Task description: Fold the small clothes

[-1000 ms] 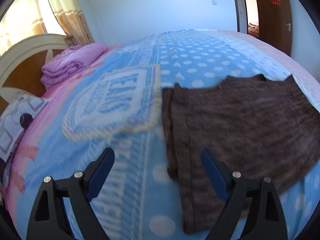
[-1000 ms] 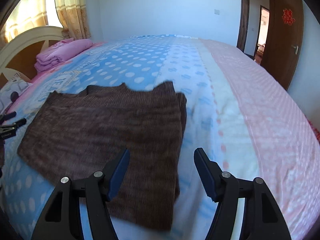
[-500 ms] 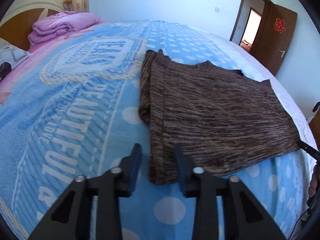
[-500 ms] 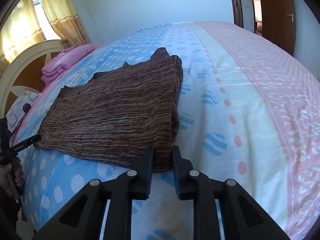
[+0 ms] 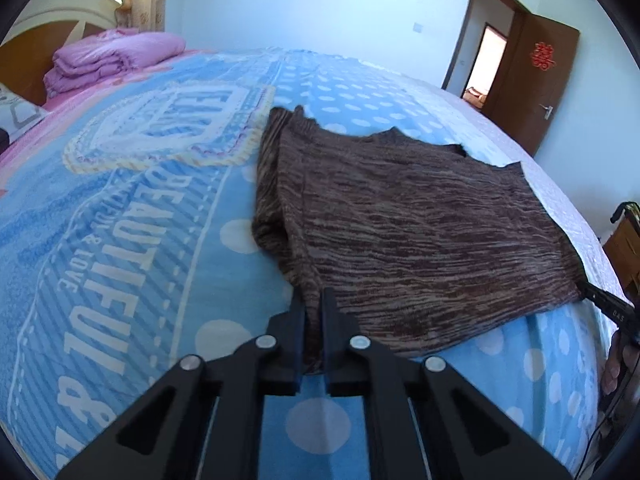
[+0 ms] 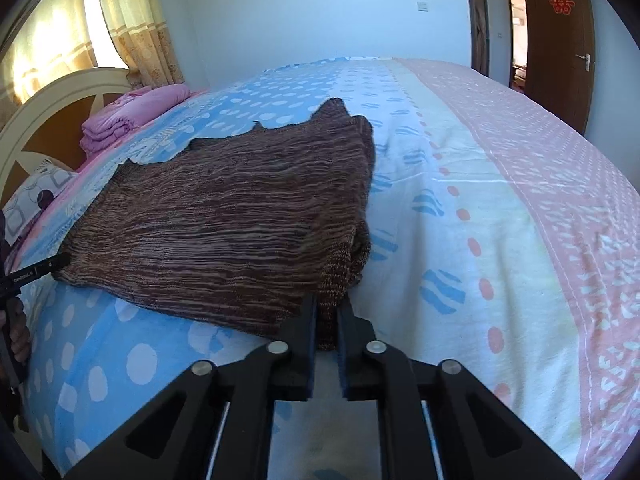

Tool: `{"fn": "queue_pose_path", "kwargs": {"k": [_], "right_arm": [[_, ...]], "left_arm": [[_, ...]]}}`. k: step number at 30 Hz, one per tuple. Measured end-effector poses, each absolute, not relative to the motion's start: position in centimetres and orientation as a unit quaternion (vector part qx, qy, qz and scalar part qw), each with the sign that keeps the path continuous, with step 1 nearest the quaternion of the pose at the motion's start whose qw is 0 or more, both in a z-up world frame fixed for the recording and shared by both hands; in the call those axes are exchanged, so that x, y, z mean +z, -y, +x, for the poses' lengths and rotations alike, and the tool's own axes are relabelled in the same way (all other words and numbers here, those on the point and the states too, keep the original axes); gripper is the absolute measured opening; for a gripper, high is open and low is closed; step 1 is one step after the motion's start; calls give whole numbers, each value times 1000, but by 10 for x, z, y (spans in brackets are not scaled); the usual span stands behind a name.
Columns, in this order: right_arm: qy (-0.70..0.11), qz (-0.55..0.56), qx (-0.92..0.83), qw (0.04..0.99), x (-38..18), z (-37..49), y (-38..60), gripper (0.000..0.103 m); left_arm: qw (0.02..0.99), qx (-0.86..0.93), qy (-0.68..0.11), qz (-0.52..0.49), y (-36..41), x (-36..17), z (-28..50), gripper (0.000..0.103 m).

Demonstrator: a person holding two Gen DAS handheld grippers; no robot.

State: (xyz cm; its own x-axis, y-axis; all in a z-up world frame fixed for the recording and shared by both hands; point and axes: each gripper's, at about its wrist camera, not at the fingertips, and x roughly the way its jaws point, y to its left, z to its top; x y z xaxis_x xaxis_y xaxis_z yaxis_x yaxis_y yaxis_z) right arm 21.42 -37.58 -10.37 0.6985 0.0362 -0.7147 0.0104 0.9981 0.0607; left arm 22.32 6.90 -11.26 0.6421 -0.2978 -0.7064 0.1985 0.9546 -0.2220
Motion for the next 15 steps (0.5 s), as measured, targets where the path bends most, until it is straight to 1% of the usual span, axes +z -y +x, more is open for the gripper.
{"fn": "queue_pose_path", "kwargs": {"k": [6, 11, 15], "right_arm": [[-374, 38, 23, 927, -79, 199, 380, 6], [-418, 41, 9, 908, -106, 215, 389, 6], [-415, 38, 4, 909, -105, 214, 388, 6]], "left_arm": [[904, -152, -393, -64, -82, -102, 211, 6], [897, -139, -415, -59, -77, -118, 215, 7], [902, -134, -408, -53, -76, -120, 206, 7]]}}
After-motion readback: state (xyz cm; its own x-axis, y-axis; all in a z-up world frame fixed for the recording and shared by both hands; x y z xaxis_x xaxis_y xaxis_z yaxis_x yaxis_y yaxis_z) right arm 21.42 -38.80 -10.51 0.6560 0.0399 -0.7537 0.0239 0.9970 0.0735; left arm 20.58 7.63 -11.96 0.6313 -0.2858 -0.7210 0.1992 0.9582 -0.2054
